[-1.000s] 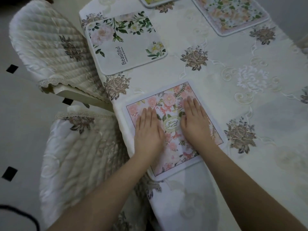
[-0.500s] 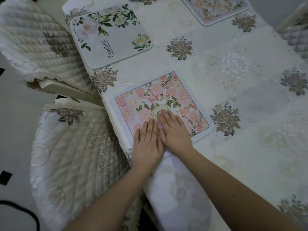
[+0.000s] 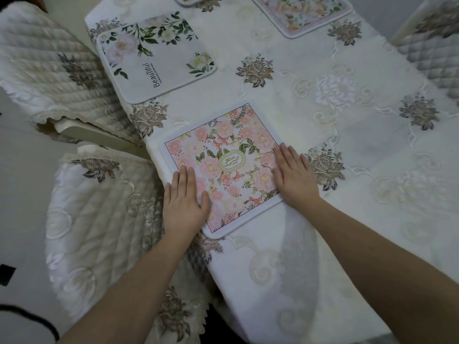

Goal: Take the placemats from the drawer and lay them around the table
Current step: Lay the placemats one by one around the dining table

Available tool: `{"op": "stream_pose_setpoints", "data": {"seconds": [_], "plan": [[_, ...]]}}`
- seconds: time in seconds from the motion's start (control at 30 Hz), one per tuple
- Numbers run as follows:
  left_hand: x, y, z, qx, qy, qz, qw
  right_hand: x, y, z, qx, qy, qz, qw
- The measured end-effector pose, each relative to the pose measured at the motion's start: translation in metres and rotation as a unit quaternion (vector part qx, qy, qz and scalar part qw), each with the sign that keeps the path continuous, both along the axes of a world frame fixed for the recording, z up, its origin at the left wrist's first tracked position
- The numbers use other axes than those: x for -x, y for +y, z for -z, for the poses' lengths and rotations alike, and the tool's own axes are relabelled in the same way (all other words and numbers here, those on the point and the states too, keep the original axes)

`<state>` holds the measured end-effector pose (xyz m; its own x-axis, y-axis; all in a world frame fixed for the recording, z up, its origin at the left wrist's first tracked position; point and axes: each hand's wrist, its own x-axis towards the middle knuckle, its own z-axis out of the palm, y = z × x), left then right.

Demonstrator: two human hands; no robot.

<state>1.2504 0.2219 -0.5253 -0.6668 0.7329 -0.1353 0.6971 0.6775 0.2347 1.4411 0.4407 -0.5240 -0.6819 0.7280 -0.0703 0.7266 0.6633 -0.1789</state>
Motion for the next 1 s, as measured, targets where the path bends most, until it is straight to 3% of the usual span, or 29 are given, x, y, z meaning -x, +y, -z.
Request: {"op": "stream_pose_setpoints", "data": {"seconds": [0.23, 0.37, 0.53, 0.77, 1.0], "plan": [[0.016, -0.007, -0.012, 0.068, 0.019, 0.038, 0.997, -0.002, 0.002, -0.003, 0.027, -0.010, 0.020, 0.999], [0.033, -0.009, -0.031, 0.144, -0.032, 0.005, 0.989, -0.003, -0.012, -0.004, 0.040, -0.012, 0.111, 0.993], [0.041, -0.002, -0.062, 0.122, -0.089, -0.042, 0.988, -0.015, -0.034, -0.007, 0.002, -0.011, 0.136, 0.991], [0.034, 0.011, -0.103, 0.045, -0.066, 0.093, 0.992, -0.013, -0.059, -0.056, 0.056, 0.030, 0.141, 0.988], [0.034, 0.015, -0.136, 0.002, -0.056, 0.255, 0.965, -0.021, -0.090, -0.119, 0.120, 0.011, 0.161, 0.980]]}}
